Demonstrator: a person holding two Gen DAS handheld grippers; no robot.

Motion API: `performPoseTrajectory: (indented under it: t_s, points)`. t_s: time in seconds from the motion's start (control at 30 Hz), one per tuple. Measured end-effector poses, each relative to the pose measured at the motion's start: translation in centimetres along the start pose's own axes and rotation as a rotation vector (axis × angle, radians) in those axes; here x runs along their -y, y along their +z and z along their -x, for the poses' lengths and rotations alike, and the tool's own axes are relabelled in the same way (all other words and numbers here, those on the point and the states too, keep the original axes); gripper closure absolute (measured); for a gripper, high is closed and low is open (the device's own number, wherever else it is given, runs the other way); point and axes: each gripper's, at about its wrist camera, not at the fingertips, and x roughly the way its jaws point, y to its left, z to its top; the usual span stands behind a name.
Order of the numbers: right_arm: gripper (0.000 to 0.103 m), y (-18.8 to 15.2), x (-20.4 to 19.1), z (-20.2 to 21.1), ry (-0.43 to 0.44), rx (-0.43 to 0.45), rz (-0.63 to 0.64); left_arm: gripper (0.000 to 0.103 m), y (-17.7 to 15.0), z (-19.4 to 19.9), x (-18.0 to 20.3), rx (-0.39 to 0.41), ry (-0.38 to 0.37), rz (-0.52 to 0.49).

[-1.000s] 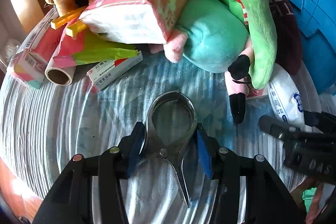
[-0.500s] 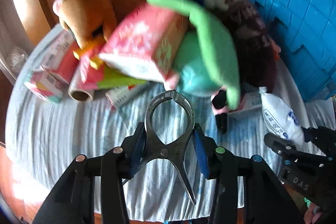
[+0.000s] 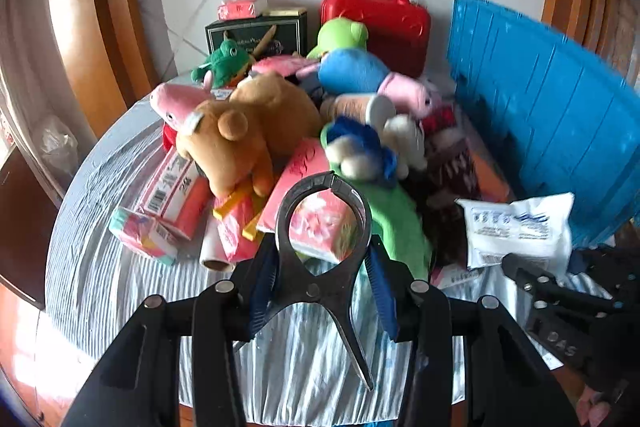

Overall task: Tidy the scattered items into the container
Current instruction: 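Grasp the metal scissors with the left gripper while the right grasps the white wipes packet, then carry the scissors and wipes packet with both grippers over the blue crate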

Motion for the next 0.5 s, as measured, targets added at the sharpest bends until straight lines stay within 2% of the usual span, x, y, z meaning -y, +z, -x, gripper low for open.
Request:
performPoseTrajectory:
  t_s: [0.13, 0.27, 0.4, 0.5]
  points:
    - [0.064, 3.2, -0.3, -0.1, -0.014, 0.063, 0.014, 0.059, 1.2, 1.0, 0.2, 0.027, -0.007, -0.008]
    - [0.064, 6.7, 0.1, 2.9, -0.030, 0.153, 0.019, 0.059, 3.3, 1.7, 1.1, 0.061, -0.032, -0.016]
    - [0.064, 9.4, 1.0, 5.1, -0.049, 0.222, 0.024, 0.059, 6.2, 2.5, 3.3, 0.110, -0.058, -0.029]
    - [0.064, 12.1, 3.3, 7.2, -0.069, 0.278, 0.009, 0.059, 9.1, 3.0, 5.6, 0.146, -0.082, -0.040]
